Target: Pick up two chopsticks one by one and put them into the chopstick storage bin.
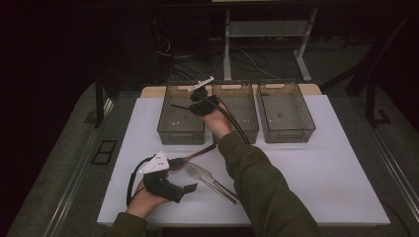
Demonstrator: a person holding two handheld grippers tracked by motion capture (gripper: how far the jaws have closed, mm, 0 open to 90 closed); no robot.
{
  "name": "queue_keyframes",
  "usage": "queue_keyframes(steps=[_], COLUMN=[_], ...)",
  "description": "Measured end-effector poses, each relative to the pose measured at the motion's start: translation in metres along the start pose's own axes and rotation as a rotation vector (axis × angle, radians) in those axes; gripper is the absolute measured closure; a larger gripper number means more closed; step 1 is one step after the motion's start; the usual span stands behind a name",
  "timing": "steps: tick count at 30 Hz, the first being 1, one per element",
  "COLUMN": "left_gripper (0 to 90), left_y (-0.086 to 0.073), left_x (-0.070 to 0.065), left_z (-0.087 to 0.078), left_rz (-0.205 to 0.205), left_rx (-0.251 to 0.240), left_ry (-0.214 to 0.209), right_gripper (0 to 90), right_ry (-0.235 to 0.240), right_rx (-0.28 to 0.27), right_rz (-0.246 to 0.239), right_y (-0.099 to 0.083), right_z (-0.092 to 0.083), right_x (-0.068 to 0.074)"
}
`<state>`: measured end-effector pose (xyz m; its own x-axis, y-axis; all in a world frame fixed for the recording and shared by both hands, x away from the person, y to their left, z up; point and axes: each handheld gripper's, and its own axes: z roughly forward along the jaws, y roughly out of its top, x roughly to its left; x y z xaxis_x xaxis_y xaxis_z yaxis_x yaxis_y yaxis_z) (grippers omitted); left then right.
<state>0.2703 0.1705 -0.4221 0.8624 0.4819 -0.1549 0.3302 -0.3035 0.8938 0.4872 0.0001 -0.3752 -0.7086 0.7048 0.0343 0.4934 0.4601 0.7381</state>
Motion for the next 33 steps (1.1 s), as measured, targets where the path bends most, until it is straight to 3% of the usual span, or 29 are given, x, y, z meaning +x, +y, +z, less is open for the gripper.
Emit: queue_keyframes(steps=[7,10,15,26,27,33], left_gripper=[0.0,0.0,0.0,0.0,0.0,0.0], left_y=[0.0,0.0,0.0,0.0,0.0,-0.001], left_x=[-0.001,-0.001,0.0,0.0,0.0,0.0], left_z=[0.001,0.001,0.002,0.001,0.002,0.002], left_rz=[0.001,0.002,0.003,0.007,0.001,0.006], left_rx=[0.001,0.003,0.005,0.008,0.007,0.016], left_ry=[-0.002,-0.006,-0.006,-0.001,-0.001,0.004], right_gripper=[84.8,83.7,70.7,50.1,48.3,43.4], right_ry=[0.007,0.03,0.046,0.107,0.142,0.143], right_rx=[0.03,0.031,0.022,-0.021,-0.034,-0.063], right_rz=[0.001,0.006,0.021,0.027,0.025,0.005], right_y=[-0.004,-0.004,-0.003,0.003,0.002,-0.004], right_z=[0.012,0.013,0.009,-0.022,-0.033,-0.059], right_x=[0.006,0.007,0.006,0.002,0.0,-0.003])
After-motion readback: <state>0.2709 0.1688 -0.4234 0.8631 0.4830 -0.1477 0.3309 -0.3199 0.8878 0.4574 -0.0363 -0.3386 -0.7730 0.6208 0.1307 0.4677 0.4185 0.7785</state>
